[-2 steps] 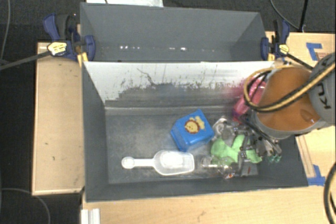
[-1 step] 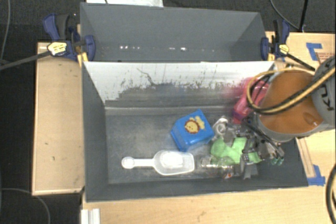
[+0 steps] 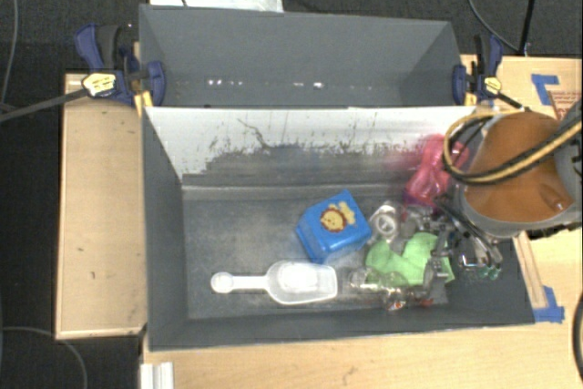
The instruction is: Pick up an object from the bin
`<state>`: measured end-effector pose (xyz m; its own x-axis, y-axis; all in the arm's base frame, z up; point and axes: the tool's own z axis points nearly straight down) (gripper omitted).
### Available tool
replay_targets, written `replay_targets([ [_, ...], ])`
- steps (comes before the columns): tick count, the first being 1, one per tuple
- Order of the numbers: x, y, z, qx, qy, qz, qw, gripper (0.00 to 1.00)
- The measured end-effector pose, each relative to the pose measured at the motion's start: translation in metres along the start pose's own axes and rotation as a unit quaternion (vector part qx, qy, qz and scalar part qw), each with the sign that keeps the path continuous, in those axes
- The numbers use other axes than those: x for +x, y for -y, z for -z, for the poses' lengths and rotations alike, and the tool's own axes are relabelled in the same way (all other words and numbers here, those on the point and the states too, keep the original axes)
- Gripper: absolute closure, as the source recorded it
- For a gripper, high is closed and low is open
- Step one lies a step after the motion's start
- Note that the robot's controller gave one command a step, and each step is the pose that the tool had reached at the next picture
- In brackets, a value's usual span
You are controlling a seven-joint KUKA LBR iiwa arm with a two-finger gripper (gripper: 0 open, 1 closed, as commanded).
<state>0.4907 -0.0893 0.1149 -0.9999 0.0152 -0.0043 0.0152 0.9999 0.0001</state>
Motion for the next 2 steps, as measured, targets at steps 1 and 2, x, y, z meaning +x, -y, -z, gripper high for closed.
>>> replay_targets([
  [1,0.0103,-0.0027,-0.0397,0.000,-0.0009,0.004,1.0000,0.00],
  [2,0.0108,0.0046,-0.0432,0.000,0.0014,-0.072,0.9974,1.00],
])
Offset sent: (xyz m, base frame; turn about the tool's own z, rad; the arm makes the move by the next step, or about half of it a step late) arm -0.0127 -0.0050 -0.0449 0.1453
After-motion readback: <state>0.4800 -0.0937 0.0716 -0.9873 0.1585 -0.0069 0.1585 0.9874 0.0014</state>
